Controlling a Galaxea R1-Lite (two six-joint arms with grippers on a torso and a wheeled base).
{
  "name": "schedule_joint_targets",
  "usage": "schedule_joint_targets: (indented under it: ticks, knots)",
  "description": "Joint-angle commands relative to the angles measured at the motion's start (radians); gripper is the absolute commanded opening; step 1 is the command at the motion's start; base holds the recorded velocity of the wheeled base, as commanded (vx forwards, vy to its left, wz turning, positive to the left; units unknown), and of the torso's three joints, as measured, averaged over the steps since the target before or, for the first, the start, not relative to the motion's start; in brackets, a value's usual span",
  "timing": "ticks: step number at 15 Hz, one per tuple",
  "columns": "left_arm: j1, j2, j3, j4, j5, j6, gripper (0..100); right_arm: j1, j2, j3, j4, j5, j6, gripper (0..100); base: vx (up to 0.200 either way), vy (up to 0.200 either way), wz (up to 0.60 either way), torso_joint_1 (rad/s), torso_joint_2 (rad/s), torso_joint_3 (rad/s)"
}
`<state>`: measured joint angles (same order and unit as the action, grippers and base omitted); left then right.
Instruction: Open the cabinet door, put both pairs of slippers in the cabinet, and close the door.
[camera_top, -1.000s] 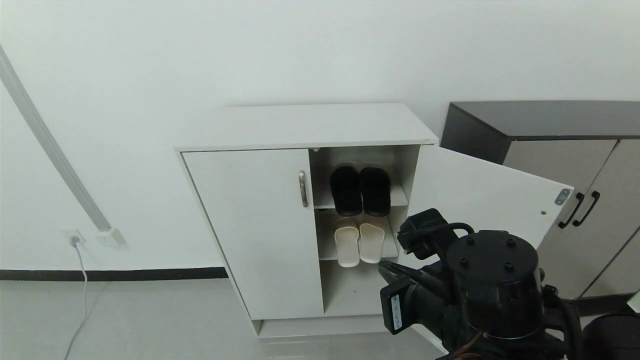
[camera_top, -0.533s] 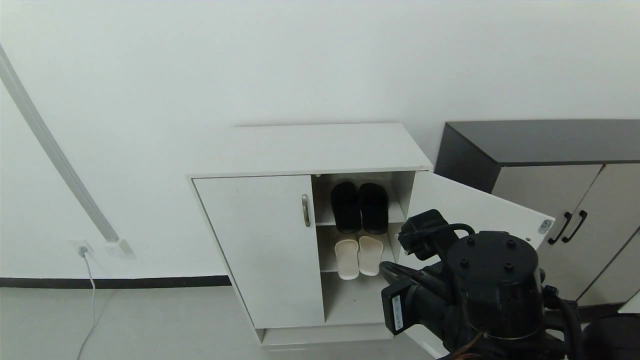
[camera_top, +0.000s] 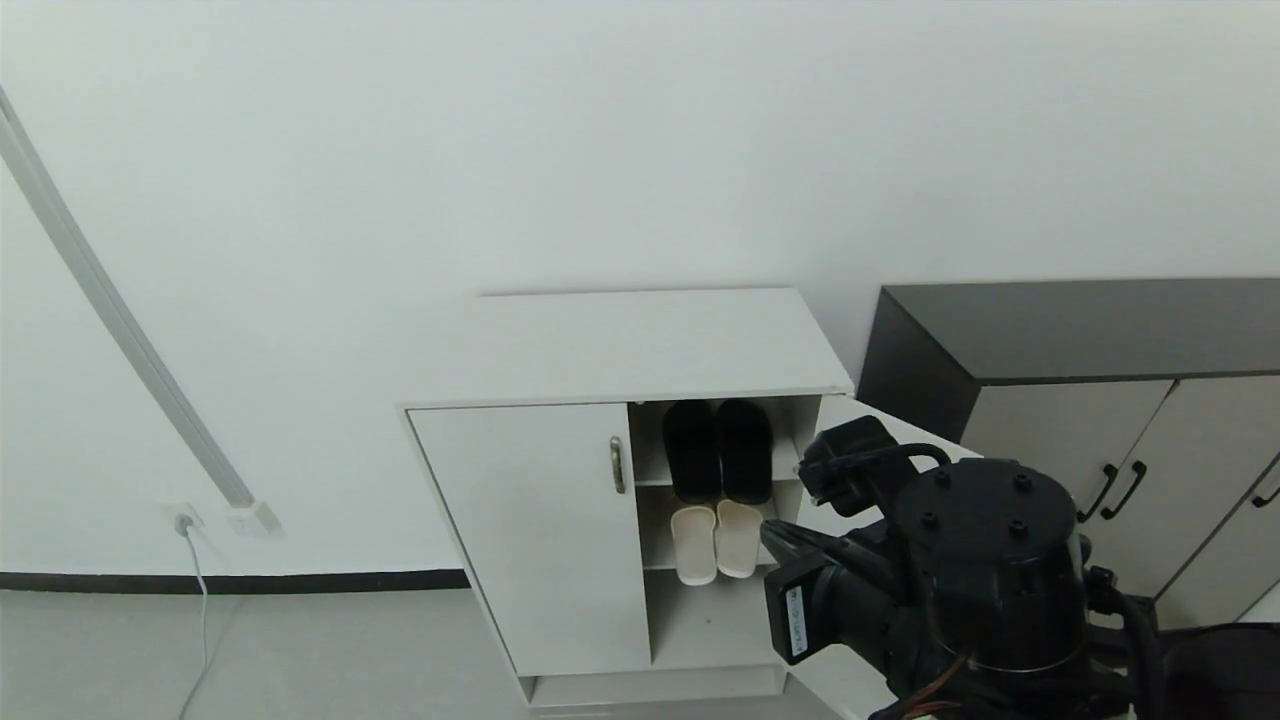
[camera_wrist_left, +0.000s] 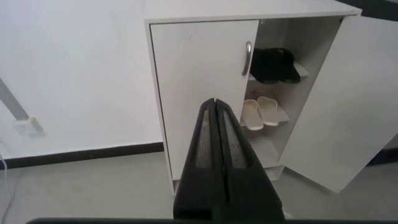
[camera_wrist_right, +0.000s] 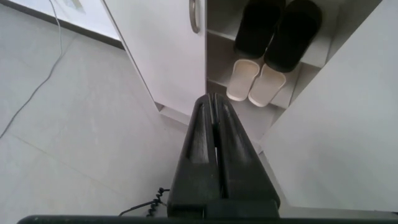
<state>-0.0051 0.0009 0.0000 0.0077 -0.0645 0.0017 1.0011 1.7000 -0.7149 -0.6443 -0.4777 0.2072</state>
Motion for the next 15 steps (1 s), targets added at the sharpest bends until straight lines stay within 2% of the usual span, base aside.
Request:
schedule_joint_targets:
  ticks: [1, 8, 14, 15]
  knots:
    - [0.001, 0.001, 0.0, 0.0, 0.0, 0.0, 0, 0.001, 0.0, 0.002, 0.0, 0.001, 0.0, 0, 0.0, 0.0, 0.0, 0.261, -0.59, -0.325]
    - [0.001, 0.001, 0.0, 0.0, 0.0, 0.0, 0, -0.001, -0.011, 0.011, -0.002, 0.002, -0.006, 0, 0.0, 0.0, 0.0, 0.187, -0.4, -0.216]
    - [0.001, 0.001, 0.0, 0.0, -0.001, 0.0, 0, -0.001, -0.005, 0.032, -0.003, 0.001, -0.034, 0, 0.0, 0.0, 0.0, 0.0, 0.0, 0.0]
    - [0.001, 0.001, 0.0, 0.0, -0.001, 0.0, 0, -0.001, -0.005, 0.034, -0.003, 0.001, -0.035, 0, 0.0, 0.0, -0.6, 0.007, 0.0, 0.002]
